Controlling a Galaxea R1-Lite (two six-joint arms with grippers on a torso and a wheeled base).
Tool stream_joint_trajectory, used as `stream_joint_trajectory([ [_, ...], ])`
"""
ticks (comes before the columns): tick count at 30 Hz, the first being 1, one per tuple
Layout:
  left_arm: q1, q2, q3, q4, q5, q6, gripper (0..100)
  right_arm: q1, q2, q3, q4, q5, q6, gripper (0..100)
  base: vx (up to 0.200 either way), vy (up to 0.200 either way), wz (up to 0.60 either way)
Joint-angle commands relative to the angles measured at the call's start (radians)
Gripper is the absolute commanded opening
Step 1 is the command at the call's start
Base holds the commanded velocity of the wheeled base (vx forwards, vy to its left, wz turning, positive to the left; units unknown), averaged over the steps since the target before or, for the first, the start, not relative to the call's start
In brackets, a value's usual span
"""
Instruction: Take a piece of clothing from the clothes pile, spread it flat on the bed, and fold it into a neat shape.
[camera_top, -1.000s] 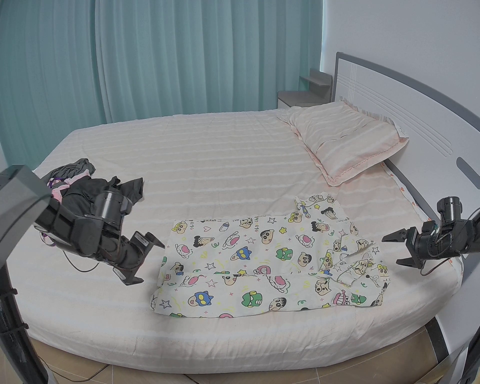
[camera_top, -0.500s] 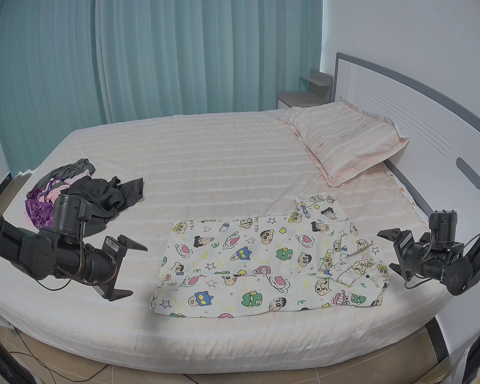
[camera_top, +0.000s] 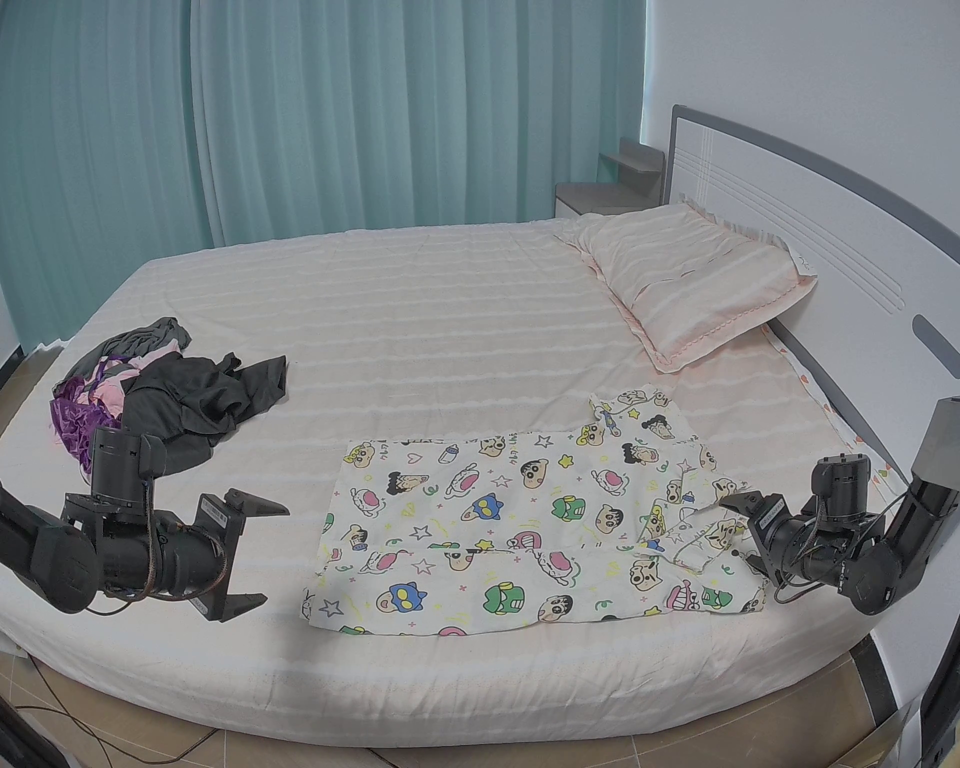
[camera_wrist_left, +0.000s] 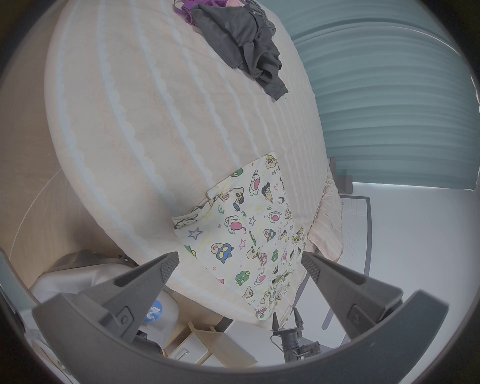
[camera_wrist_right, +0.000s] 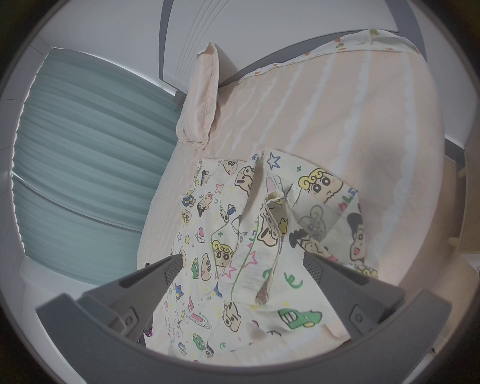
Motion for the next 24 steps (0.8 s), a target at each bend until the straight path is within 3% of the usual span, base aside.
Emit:
stream_joint_trajectory([
  [1, -0.001, 0.043, 0.010, -0.005, -0.001, 0.000, 100, -0.004, 0.072, -0.017, -0.045, -0.003, 0.000, 100, 0.000, 0.000, 0.00],
  [18, 0.002, 0.086, 0.010, -0.019, 0.000, -0.002, 100, 0.017, 0.232, -0.071, -0.171, -0.049, -0.006, 100, 0.000, 0.000, 0.00],
  [24, 0.005, 0.089, 0.010, -0.019, 0.002, -0.002, 100, 0.045, 0.241, -0.092, -0.196, -0.107, -0.011, 100, 0.000, 0.000, 0.00],
])
